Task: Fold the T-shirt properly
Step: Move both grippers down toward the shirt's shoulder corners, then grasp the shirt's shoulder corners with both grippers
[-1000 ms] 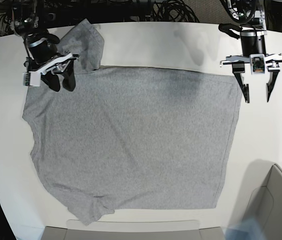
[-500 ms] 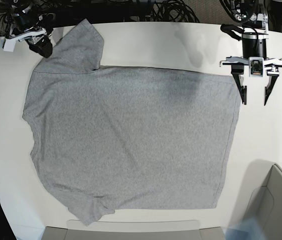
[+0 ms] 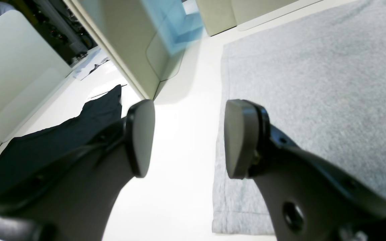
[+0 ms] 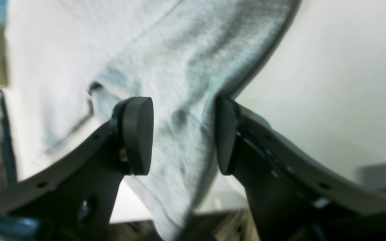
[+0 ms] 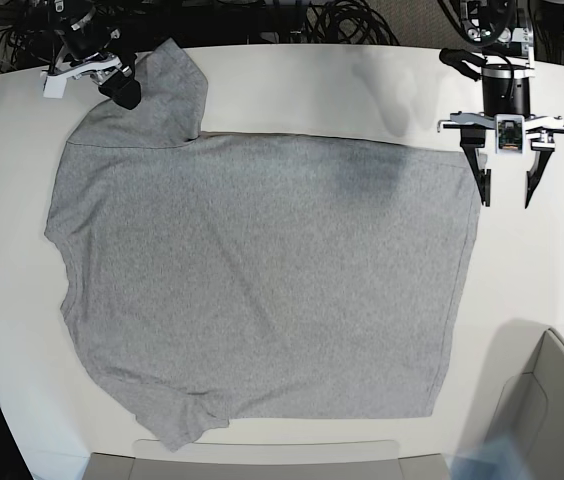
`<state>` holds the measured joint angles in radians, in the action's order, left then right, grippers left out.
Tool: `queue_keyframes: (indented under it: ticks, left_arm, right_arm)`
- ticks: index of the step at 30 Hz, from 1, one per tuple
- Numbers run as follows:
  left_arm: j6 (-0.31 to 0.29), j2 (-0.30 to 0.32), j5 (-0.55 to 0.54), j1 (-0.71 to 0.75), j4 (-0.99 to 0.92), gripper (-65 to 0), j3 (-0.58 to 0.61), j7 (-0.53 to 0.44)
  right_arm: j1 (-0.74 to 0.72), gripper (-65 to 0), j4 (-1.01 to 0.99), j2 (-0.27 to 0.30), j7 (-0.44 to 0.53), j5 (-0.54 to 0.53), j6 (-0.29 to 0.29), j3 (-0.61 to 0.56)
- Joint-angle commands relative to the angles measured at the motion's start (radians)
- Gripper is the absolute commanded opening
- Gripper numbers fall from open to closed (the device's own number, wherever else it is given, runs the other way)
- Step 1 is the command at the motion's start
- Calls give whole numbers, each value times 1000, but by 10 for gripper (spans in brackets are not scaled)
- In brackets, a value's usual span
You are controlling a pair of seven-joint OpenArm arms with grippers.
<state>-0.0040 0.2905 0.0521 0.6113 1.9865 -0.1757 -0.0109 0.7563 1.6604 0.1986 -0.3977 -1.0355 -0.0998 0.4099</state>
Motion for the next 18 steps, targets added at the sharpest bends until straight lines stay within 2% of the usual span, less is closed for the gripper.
queue_keyframes:
  ticks: [1,5,7,10,11,14,18]
  left_arm:
    - [11,9,1,2,15,-318,-5,-19]
    - [11,9,-7,-1,12,-318,-5,36]
    - [11,8,-61,-3,12,-318,-3,48]
    - [9,9,-263,-6,12,-317,-6,99]
    - [8,11,-357,-15,12,-317,-9,134]
    - [8,39,-548,-55,1,-317,-12,234]
    - [9,46,-731,-98,-89,-316,-15,300]
  right_arm:
    - [12,-353,-29,-4,-50,14,39,-9]
    - [-11,-353,-47,-9,-111,-6,36,-21]
    - [-17,-353,-41,-21,-134,-7,35,-22]
    - [-28,-353,-35,-55,-166,-7,35,-22]
    - [-28,-353,-32,-63,-180,-7,35,-22]
    - [-28,-353,-30,-75,-188,-7,35,-22]
    - [-25,-353,-29,-70,-188,-7,35,-18]
